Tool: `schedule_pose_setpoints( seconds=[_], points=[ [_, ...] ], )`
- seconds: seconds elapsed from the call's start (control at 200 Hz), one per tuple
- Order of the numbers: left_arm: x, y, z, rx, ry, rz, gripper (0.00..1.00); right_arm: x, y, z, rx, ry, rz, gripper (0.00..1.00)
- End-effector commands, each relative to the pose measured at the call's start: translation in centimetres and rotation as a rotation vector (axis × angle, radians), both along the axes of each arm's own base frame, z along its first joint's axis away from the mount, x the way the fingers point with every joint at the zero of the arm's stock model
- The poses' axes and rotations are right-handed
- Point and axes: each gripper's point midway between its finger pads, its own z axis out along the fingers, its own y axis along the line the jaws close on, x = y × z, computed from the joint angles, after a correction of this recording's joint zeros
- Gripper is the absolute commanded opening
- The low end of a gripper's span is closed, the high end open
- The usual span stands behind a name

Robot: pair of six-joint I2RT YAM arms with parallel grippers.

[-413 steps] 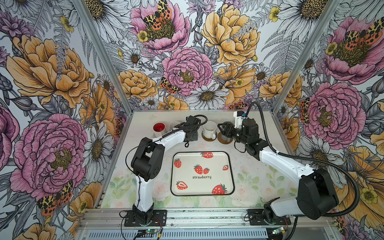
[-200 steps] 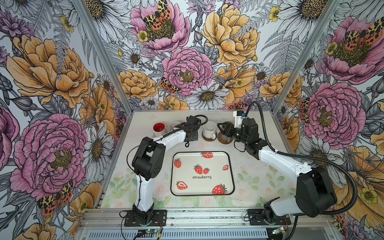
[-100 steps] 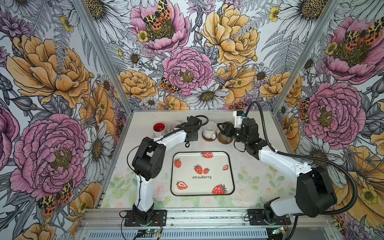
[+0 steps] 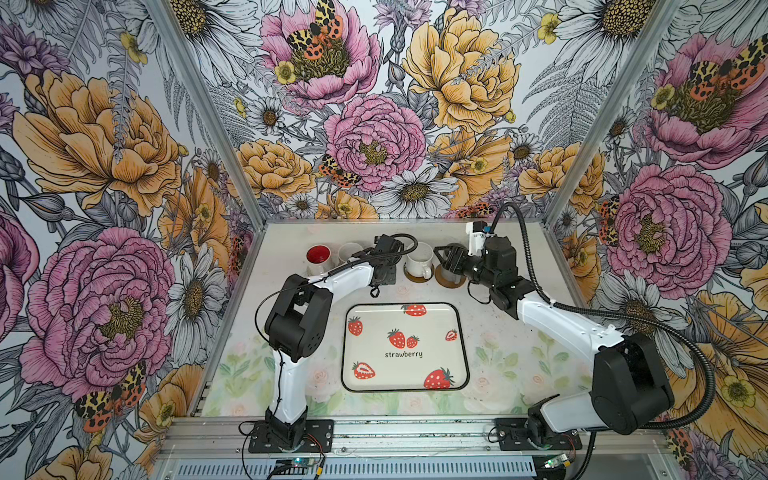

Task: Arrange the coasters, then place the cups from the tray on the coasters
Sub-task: 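Lower the blue floral mug onto the grey coaster beside the speckled mug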

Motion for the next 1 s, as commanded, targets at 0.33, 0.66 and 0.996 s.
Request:
schedule_pose_setpoints(
  seconds=[0.33,0.66,0.996],
  points=[
    [1.02,-0.13,2.43,-0.037,-0.083,0.024,0.0,0.13,-0.17,0.68,0.02,-0.023,-0.001,0.59],
    [1.1,-0.23,2.36,-0.047,-0.076,0.017,0.01,0.13,-0.15,0.74,0.022,-0.023,0.0,0.59],
    [0.95,-0.52,2.14,-0.062,-0.062,0.005,0.23,0.09,-0.13,0.68,0.021,-0.023,0.002,0.59]
  ],
)
